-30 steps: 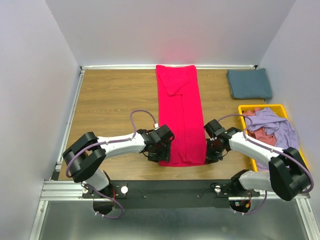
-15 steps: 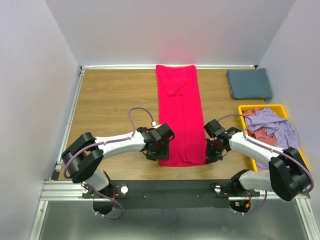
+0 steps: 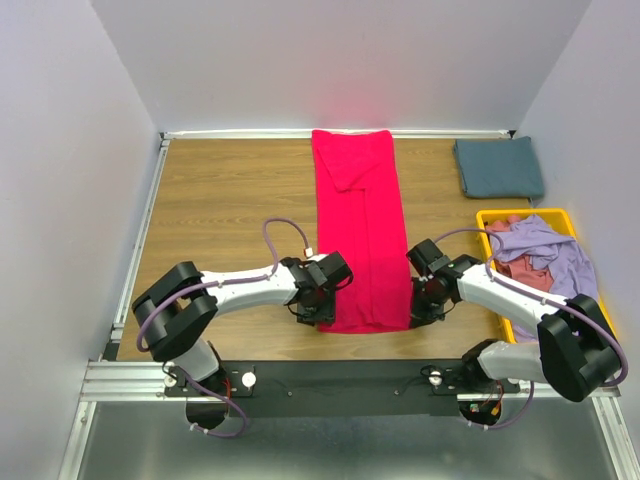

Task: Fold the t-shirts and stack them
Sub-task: Fold the tshirt

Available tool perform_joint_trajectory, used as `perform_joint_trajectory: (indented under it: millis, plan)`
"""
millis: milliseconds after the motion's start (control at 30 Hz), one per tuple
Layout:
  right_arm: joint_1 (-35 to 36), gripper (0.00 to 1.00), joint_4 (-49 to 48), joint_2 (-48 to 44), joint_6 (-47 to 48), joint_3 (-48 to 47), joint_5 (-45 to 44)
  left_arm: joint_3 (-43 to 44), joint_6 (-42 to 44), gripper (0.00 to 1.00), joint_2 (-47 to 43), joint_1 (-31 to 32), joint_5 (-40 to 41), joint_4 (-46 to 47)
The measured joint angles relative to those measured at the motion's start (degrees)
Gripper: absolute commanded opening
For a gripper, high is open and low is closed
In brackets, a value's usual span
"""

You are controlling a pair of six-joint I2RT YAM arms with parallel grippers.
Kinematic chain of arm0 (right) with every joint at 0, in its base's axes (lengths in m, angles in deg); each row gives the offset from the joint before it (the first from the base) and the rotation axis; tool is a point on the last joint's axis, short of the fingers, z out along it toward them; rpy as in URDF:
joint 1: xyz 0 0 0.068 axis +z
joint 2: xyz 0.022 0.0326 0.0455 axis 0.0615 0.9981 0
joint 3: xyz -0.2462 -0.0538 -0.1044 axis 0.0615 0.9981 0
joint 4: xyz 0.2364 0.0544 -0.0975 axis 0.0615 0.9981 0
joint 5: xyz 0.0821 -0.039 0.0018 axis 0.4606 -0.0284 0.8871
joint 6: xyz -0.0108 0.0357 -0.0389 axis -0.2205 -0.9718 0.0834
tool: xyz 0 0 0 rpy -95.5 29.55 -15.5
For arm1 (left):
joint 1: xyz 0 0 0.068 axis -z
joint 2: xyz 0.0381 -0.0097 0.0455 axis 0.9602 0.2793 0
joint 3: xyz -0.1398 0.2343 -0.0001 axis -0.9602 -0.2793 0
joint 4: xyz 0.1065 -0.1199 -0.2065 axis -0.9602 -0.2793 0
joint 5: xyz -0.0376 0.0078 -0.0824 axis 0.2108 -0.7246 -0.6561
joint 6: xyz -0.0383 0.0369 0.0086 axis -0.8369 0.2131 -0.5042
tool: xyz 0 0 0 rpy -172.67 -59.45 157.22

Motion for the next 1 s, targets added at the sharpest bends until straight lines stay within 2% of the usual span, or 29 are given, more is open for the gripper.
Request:
perform_joint_trajectory:
  millis: [133, 267, 400, 500, 533, 667, 867, 1000]
  plan:
    - [0.35, 0.01, -0.09, 0.0, 0.0, 0.0, 0.0, 0.46, -0.79, 0.51, 1.49, 1.79, -0.04, 0.39]
    - [0.81, 0.01, -0.15, -0.04, -0.02, 0.0, 0.0, 0.59, -2.1, 0.43, 1.79, 2.89, -0.04, 0.48]
    - [1.14, 0.01, -0.24, -0.44, -0.07, 0.17, -0.04, 0.17, -3.52, 0.41, 1.79, 3.08, 0.0, 0.57]
    - [1.44, 0.01, -0.31, -0.57, -0.09, 0.24, -0.07, 0.09, -4.04, 0.3, 1.75, 3.08, 0.28, 0.46]
    - [1.53, 0.01, -0.35, -0.59, -0.13, 0.26, -0.09, 0.07, -4.2, 0.21, 1.75, 3.08, 0.39, 0.44]
    - [1.79, 0.01, -0.42, -1.09, -0.24, 0.57, -0.07, -0.04, -4.74, 0.02, 1.77, 3.23, 0.59, 0.48]
    - [2.1, 0.01, 1.03, -2.32, -0.26, 1.16, 1.31, -0.96, -4.57, 0.0, 0.48, 4.98, 1.07, -1.57]
    - [2.58, 0.01, 6.03, -4.31, 0.0, -0.5, 3.61, -3.69, -4.61, 0.0, -4.83, 9.05, -0.2, -5.2]
